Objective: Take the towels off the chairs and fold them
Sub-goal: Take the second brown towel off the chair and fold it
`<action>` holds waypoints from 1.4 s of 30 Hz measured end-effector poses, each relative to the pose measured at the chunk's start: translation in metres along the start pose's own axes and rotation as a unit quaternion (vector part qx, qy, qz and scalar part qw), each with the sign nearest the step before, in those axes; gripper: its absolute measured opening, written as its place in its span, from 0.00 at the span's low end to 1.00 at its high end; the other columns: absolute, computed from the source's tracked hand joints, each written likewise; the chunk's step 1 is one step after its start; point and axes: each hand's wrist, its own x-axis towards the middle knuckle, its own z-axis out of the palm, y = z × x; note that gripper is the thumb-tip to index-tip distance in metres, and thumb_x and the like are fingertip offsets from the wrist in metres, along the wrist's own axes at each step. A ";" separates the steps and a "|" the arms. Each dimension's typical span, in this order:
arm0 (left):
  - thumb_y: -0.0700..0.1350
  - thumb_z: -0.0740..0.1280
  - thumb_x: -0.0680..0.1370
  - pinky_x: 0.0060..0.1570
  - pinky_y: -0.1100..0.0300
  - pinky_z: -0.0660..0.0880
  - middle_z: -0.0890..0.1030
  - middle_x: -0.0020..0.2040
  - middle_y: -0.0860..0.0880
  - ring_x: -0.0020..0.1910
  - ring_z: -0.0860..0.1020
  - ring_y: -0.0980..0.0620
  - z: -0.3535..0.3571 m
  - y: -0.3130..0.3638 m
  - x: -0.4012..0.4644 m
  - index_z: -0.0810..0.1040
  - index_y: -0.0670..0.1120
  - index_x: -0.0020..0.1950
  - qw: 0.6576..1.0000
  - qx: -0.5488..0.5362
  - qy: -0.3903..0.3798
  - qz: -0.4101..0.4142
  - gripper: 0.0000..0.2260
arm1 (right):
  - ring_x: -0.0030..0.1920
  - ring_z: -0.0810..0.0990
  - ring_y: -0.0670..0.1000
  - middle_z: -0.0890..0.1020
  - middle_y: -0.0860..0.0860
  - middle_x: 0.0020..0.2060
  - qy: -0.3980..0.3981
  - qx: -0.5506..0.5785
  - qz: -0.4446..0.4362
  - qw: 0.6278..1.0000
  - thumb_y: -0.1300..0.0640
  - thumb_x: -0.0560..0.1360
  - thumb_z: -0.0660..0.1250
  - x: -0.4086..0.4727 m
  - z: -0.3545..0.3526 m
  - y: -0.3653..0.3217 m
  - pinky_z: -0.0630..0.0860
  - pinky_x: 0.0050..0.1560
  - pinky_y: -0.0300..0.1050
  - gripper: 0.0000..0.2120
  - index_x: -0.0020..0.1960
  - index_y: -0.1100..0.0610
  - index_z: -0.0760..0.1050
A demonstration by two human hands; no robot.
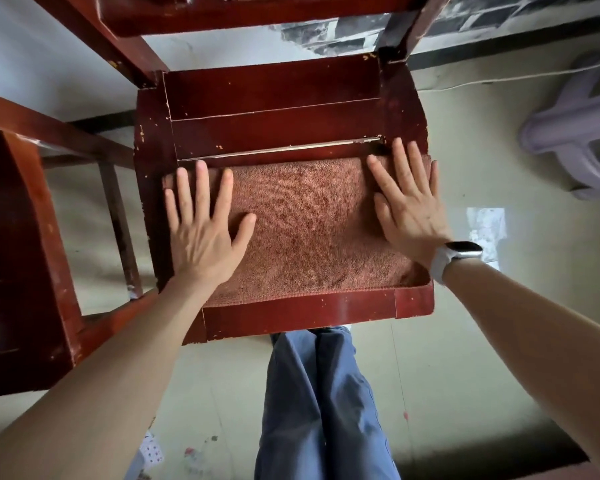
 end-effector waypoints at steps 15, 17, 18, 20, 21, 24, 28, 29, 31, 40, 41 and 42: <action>0.53 0.51 0.77 0.67 0.35 0.55 0.58 0.74 0.37 0.73 0.56 0.35 0.013 0.036 -0.073 0.57 0.48 0.74 0.996 -0.002 -0.049 -0.073 0.25 | 0.54 0.73 0.62 0.77 0.62 0.50 0.016 0.201 0.434 0.878 0.62 0.73 0.59 -0.040 -0.013 -0.012 0.69 0.50 0.51 0.09 0.49 0.64 0.75; 0.53 0.52 0.78 0.66 0.34 0.57 0.59 0.74 0.37 0.72 0.58 0.34 0.013 0.037 -0.073 0.58 0.47 0.74 0.996 0.010 -0.048 -0.073 0.25 | 0.46 0.72 0.62 0.75 0.61 0.41 -0.020 0.201 0.436 0.877 0.63 0.69 0.59 -0.033 -0.014 -0.010 0.65 0.43 0.49 0.05 0.35 0.62 0.71; 0.52 0.52 0.78 0.66 0.34 0.57 0.60 0.73 0.36 0.72 0.58 0.34 0.013 0.037 -0.073 0.59 0.47 0.73 0.996 0.017 -0.046 -0.071 0.24 | 0.43 0.70 0.61 0.74 0.60 0.39 -0.031 0.202 0.440 0.875 0.63 0.67 0.59 -0.031 -0.016 -0.011 0.62 0.42 0.48 0.07 0.30 0.60 0.67; 0.53 0.52 0.78 0.65 0.34 0.58 0.61 0.73 0.36 0.71 0.59 0.34 0.011 0.036 -0.073 0.60 0.47 0.73 0.996 0.023 -0.045 -0.069 0.24 | 0.40 0.66 0.58 0.71 0.58 0.35 -0.038 0.200 0.446 0.872 0.62 0.66 0.60 -0.031 -0.020 -0.014 0.62 0.40 0.47 0.10 0.27 0.57 0.62; 0.53 0.53 0.78 0.65 0.34 0.59 0.61 0.73 0.37 0.71 0.60 0.34 0.010 0.036 -0.073 0.60 0.47 0.73 0.996 0.020 -0.047 -0.067 0.24 | 0.37 0.65 0.58 0.70 0.56 0.32 -0.038 0.204 0.446 0.871 0.62 0.66 0.60 -0.033 -0.025 -0.016 0.62 0.38 0.47 0.11 0.27 0.57 0.61; 0.51 0.58 0.76 0.64 0.34 0.60 0.62 0.73 0.38 0.71 0.61 0.34 0.003 0.035 -0.071 0.63 0.48 0.72 0.997 -0.013 -0.047 -0.063 0.24 | 0.34 0.66 0.55 0.67 0.54 0.27 -0.041 0.267 0.443 0.855 0.61 0.67 0.61 -0.038 -0.042 -0.018 0.64 0.34 0.44 0.04 0.33 0.57 0.69; 0.45 0.66 0.74 0.67 0.36 0.57 0.61 0.74 0.40 0.73 0.58 0.37 -0.008 0.029 -0.070 0.67 0.47 0.70 0.990 -0.112 -0.047 -0.071 0.24 | 0.29 0.74 0.50 0.73 0.53 0.30 -0.044 0.464 0.447 0.764 0.67 0.73 0.61 -0.040 -0.069 -0.020 0.71 0.36 0.44 0.06 0.41 0.62 0.76; 0.44 0.66 0.75 0.68 0.37 0.57 0.62 0.73 0.41 0.73 0.58 0.38 -0.012 0.028 -0.070 0.68 0.46 0.69 0.986 -0.143 -0.047 -0.073 0.23 | 0.31 0.74 0.51 0.74 0.54 0.31 -0.051 0.492 0.431 0.754 0.67 0.74 0.60 -0.040 -0.077 -0.024 0.73 0.38 0.46 0.08 0.38 0.61 0.75; 0.44 0.65 0.76 0.69 0.42 0.60 0.67 0.71 0.44 0.72 0.62 0.43 -0.022 0.026 -0.069 0.70 0.46 0.67 0.965 -0.243 -0.038 -0.092 0.19 | 0.36 0.76 0.51 0.76 0.55 0.35 -0.067 0.505 0.373 0.776 0.67 0.75 0.60 -0.039 -0.093 -0.034 0.75 0.43 0.45 0.10 0.38 0.57 0.74; 0.53 0.53 0.80 0.58 0.50 0.72 0.79 0.53 0.45 0.54 0.78 0.48 -0.067 0.017 -0.077 0.76 0.45 0.55 0.394 -0.835 -0.093 -0.372 0.17 | 0.33 0.74 0.44 0.75 0.46 0.35 -0.214 0.411 0.139 0.875 0.63 0.74 0.64 -0.009 -0.098 -0.175 0.74 0.35 0.31 0.02 0.46 0.57 0.74; 0.55 0.52 0.80 0.56 0.51 0.72 0.79 0.54 0.44 0.55 0.77 0.47 -0.064 0.014 -0.079 0.75 0.43 0.57 0.384 -0.836 -0.086 -0.382 0.19 | 0.35 0.76 0.46 0.76 0.48 0.36 -0.250 0.438 0.155 0.849 0.62 0.75 0.63 -0.007 -0.093 -0.186 0.78 0.40 0.35 0.04 0.49 0.59 0.74; 0.56 0.52 0.80 0.55 0.51 0.73 0.79 0.55 0.43 0.56 0.77 0.45 -0.060 0.010 -0.081 0.74 0.43 0.58 0.381 -0.834 -0.079 -0.391 0.20 | 0.36 0.78 0.48 0.77 0.50 0.38 -0.269 0.454 0.174 0.832 0.62 0.76 0.62 -0.004 -0.087 -0.193 0.81 0.43 0.42 0.06 0.52 0.60 0.74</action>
